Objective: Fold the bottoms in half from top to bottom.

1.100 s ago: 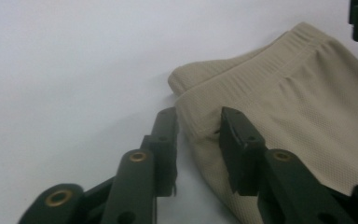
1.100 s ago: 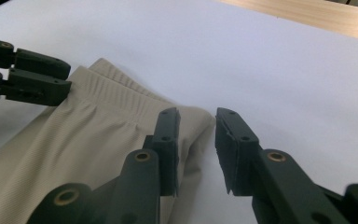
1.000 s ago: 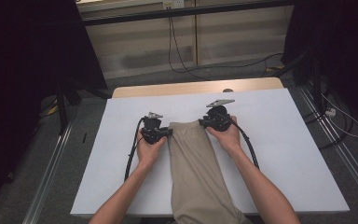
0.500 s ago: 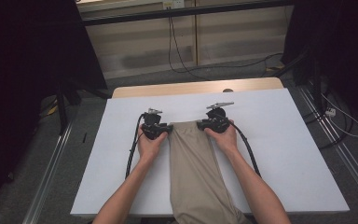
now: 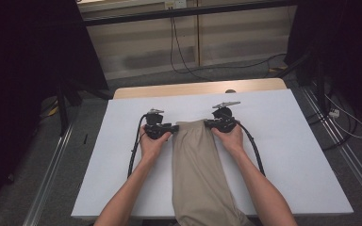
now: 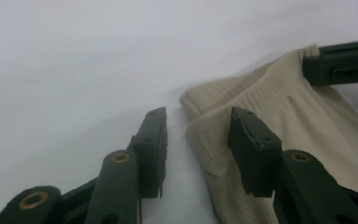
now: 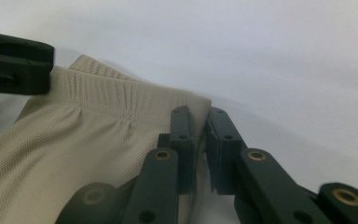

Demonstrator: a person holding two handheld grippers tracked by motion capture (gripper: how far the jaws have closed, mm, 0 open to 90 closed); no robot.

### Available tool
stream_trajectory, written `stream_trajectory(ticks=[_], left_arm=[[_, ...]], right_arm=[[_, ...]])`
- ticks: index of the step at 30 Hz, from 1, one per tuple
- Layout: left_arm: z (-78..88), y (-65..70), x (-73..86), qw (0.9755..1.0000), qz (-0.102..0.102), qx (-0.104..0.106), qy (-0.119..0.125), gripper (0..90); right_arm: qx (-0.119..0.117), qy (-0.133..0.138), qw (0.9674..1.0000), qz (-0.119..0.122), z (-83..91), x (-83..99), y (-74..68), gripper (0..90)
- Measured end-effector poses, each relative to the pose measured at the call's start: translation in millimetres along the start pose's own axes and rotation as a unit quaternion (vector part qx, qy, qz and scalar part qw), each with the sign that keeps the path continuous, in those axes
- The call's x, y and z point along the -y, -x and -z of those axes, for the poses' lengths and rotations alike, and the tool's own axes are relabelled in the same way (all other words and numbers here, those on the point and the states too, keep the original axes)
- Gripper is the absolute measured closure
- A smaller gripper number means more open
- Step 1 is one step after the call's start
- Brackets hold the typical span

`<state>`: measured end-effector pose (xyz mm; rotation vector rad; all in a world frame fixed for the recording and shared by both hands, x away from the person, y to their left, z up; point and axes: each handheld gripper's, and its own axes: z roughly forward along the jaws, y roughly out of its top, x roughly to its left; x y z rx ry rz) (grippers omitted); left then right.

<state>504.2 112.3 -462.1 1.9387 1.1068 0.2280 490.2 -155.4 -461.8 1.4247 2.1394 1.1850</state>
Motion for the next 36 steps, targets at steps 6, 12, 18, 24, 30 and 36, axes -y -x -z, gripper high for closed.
stream_trajectory(ticks=[6,12,18,24,30,36], left_arm=[[-8.0,7.7,-2.4,0.9997,-0.007,0.017,-0.017,70.3],[2.5,5.1,-13.4,0.9987,0.007,0.048,0.016,81.7],[19.4,13.1,-47.8,0.9979,-0.016,0.038,0.050,81.7],[33.9,21.3,-82.6,0.9953,-0.042,0.029,0.082,81.7],[40.1,27.7,-111.3,0.9921,-0.055,0.039,0.106,81.6],[47.8,41.3,-143.0,0.9881,-0.081,0.034,0.126,81.6]], right_arm=[[0.003,-0.003,1.0000,-0.001,1.9,-0.2,2.0,81.8],[-0.007,0.024,0.9997,-0.002,14.7,-9.2,1.5,81.8],[-0.012,0.067,0.9977,0.000,36.8,-33.5,1.7,81.7],[-0.016,0.114,0.9933,0.005,61.6,-64.4,3.3,81.4],[-0.016,0.144,0.9893,0.017,85.2,-90.7,6.9,81.3],[-0.006,0.168,0.9857,0.015,105.3,-112.8,13.5,81.3]])
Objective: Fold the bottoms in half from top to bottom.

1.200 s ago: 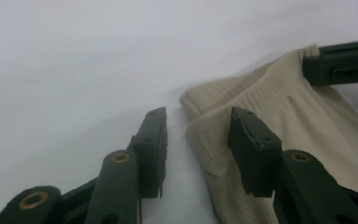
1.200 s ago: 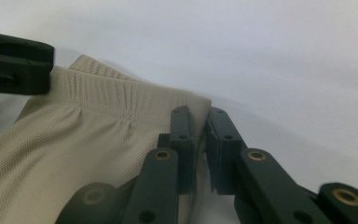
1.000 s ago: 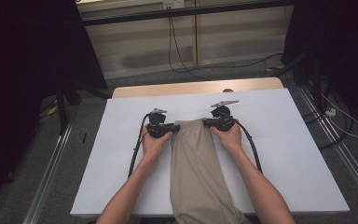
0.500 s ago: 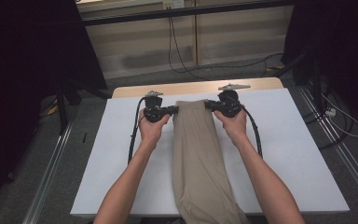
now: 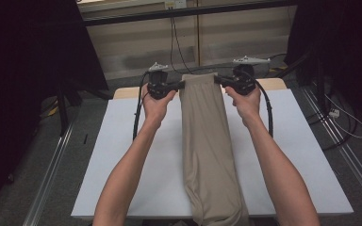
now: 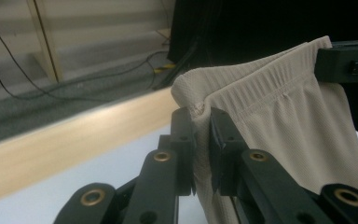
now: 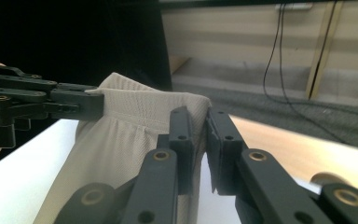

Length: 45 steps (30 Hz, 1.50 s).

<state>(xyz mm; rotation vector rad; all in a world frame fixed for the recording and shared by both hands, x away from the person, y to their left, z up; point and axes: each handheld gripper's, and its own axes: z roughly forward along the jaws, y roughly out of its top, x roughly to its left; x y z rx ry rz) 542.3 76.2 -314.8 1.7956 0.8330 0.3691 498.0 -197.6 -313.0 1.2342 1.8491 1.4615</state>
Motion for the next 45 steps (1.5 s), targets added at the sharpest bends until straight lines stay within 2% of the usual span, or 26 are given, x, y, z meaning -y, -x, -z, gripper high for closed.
stream_trajectory(ticks=[2,8,10,12,16,19,21,24,26,28,30,32,35,38,41,45], left_arm=[[1.2,2.7,-12.0,0.9999,-0.011,-0.004,0.006,81.6],[4.2,6.9,-43.0,0.9992,-0.021,-0.003,0.033,81.5],[5.8,8.7,-47.0,0.9989,-0.026,-0.001,0.039,81.5],[5.8,11.1,-44.9,0.9988,-0.035,-0.002,0.032,81.5],[6.6,14.5,-30.5,0.9984,-0.051,0.016,0.016,81.3],[10.3,21.0,-17.8,0.9976,-0.061,0.033,0.009,81.2],[13.9,26.4,-9.0,0.9970,-0.069,0.036,0.004,81.3],[23.6,31.5,7.5,0.9964,-0.066,0.053,0.001,81.2],[28.5,34.9,16.9,0.9964,-0.062,0.057,-0.002,81.2],[36.5,40.2,27.2,0.9957,-0.062,0.068,0.000,81.2],[45.7,47.0,38.6,0.9949,-0.058,0.083,0.004,81.2],[53.8,55.6,50.1,0.9939,-0.060,0.093,0.000,81.1],[67.1,66.6,65.8,0.9920,-0.065,0.108,-0.001,81.0],[78.6,77.3,85.5,0.9901,-0.079,0.114,-0.016,80.9],[86.4,86.5,102.7,0.9878,-0.093,0.120,-0.032,80.9],[94.2,96.9,122.8,0.9845,-0.098,0.137,-0.048,80.8]], right_arm=[[0.002,0.008,1.0000,0.000,3.5,-8.7,2.2,81.3],[0.007,0.036,0.9993,0.008,13.8,-37.3,4.8,81.3],[0.009,0.044,0.9989,0.013,17.4,-45.3,4.7,81.3],[0.010,0.044,0.9988,0.019,19.8,-45.7,4.1,81.3],[0.002,0.031,0.9994,0.016,21.5,-28.8,8.5,81.3],[-0.003,0.025,0.9996,0.009,24.0,-12.1,11.6,81.3],[-0.004,0.025,0.9996,0.009,26.8,-1.1,11.6,81.4],[-0.019,0.021,0.9996,0.011,33.5,14.8,8.8,81.4],[-0.032,0.023,0.9992,0.008,41.1,24.7,4.5,81.4],[-0.037,0.017,0.9989,0.026,49.4,33.4,-2.3,81.5],[-0.050,0.015,0.9983,0.025,59.9,41.9,-7.6,81.5],[-0.058,0.011,0.9976,0.037,70.8,50.1,-12.8,81.4],[-0.071,0.004,0.9967,0.040,86.2,64.8,-21.2,81.5],[-0.088,-0.002,0.9950,0.047,100.8,82.4,-31.0,81.5],[-0.095,-0.022,0.9934,0.061,110.4,101.7,-40.7,81.4],[-0.111,-0.035,0.9918,0.054,123.2,125.6,-47.6,81.4]])
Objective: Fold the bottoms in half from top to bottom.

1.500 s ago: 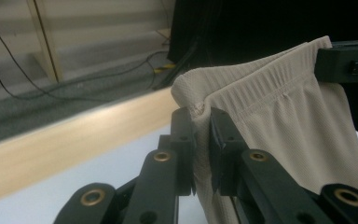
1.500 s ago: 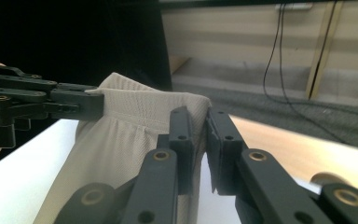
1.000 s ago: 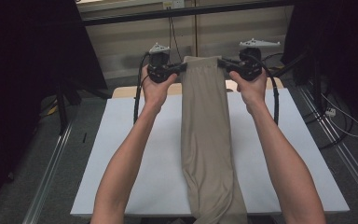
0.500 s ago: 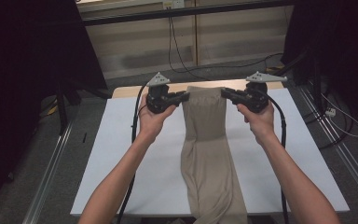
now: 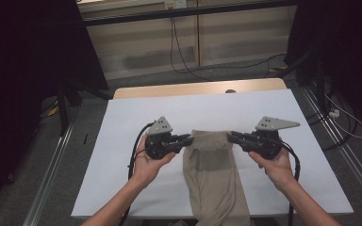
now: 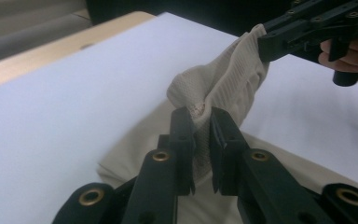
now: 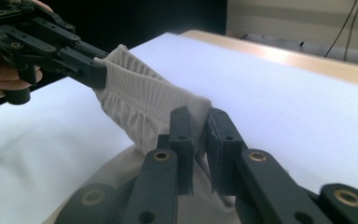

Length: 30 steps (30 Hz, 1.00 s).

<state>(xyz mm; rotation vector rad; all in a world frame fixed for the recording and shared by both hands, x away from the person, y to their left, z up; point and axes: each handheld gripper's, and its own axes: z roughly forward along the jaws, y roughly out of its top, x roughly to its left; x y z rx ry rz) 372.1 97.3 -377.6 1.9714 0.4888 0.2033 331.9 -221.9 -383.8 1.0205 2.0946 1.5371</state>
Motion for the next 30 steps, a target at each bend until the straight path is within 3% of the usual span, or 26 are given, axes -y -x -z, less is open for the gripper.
stream_trajectory(ticks=[5,8,15,17,20,26,29,30], left_arm=[[0.3,19.8,22.7,0.9996,-0.005,0.012,-0.023,80.6],[-1.8,29.4,36.1,0.9986,-0.016,0.018,-0.048,80.3],[5.1,50.2,64.0,0.9961,-0.025,0.039,-0.076,79.5],[5.3,56.4,71.2,0.9951,-0.035,0.041,-0.084,79.0],[0.8,63.7,83.3,0.9935,-0.030,0.048,-0.099,78.7],[4.8,71.0,88.5,0.9911,-0.046,0.050,-0.114,77.4],[5.2,74.7,89.3,0.9892,-0.047,0.065,-0.123,74.3],[5.5,77.3,88.7,0.9897,-0.045,0.060,-0.122,73.0]], right_arm=[[-0.013,-0.015,0.9998,-0.010,9.1,29.5,-13.7,81.2],[-0.017,-0.043,0.9989,-0.010,10.2,45.4,-21.3,80.6],[-0.043,-0.092,0.9948,0.005,17.1,71.1,-42.1,79.4],[-0.038,-0.099,0.9943,0.001,19.7,77.1,-47.4,78.3],[-0.028,-0.128,0.9913,0.011,19.6,86.6,-55.3,77.6],[-0.029,-0.154,0.9875,0.019,24.2,96.4,-67.2,76.6],[-0.022,-0.173,0.9846,0.016,24.1,101.1,-73.8,68.2],[-0.015,-0.176,0.9843,0.011,24.7,102.2,-75.6,66.8]])
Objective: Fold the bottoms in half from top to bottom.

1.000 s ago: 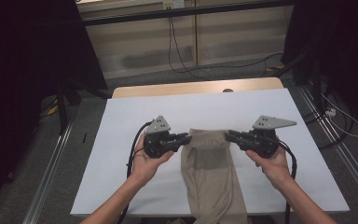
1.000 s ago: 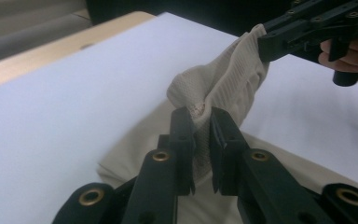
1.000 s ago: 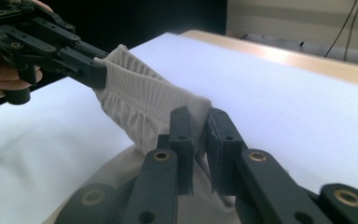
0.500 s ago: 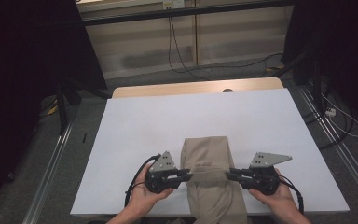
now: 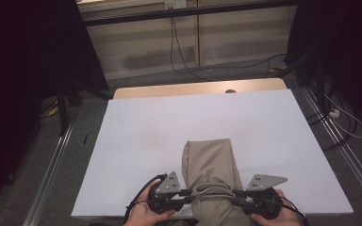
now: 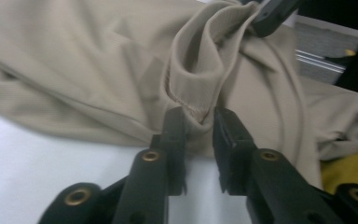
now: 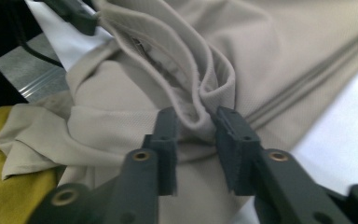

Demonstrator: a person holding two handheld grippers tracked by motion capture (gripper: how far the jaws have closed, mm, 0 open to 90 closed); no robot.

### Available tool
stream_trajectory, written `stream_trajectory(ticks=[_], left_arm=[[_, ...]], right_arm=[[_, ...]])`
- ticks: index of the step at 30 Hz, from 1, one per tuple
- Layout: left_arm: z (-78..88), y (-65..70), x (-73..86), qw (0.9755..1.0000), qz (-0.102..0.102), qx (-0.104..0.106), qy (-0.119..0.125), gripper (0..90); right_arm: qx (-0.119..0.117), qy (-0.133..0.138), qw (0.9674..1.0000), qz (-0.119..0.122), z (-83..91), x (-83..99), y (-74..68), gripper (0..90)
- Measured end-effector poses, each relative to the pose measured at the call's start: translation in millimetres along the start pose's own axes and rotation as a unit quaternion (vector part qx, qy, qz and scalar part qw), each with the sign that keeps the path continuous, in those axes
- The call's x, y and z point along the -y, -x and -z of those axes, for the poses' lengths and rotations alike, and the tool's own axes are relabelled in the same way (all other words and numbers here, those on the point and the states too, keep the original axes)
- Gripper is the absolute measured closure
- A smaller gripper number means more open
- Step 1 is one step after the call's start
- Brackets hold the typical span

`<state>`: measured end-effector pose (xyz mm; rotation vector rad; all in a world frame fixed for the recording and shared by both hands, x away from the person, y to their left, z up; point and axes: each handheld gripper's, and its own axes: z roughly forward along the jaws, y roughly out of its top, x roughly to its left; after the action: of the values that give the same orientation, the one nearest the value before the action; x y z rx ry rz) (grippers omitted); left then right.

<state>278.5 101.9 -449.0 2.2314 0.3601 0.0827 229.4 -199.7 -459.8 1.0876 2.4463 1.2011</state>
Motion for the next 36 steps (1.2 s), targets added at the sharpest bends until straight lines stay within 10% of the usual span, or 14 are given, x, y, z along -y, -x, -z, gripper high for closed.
stream_trajectory(ticks=[7,11,17,23,36], left_arm=[[14.6,1.7,-12.2,0.9976,0.016,-0.001,0.068,61.9],[13.8,-11.4,-13.8,0.9956,0.041,-0.015,0.083,61.9],[-5.0,-24.2,-11.9,0.9970,0.054,-0.015,0.054,64.3],[-16.2,-10.1,-5.2,0.9995,0.029,0.010,0.011,63.1],[-22.6,2.0,-8.2,0.9998,-0.001,0.015,-0.013,50.4]], right_arm=[[0.054,0.001,0.9983,-0.021,2.6,2.7,-3.9,43.6],[0.055,0.007,0.9977,-0.037,7.3,6.1,-6.6,55.0],[0.026,-0.001,0.9985,-0.047,-1.5,5.1,-7.8,64.5],[0.054,-0.017,0.9982,-0.021,-2.5,4.2,-11.2,85.5],[0.047,-0.023,0.9985,-0.013,18.8,16.2,-17.2,79.9]])
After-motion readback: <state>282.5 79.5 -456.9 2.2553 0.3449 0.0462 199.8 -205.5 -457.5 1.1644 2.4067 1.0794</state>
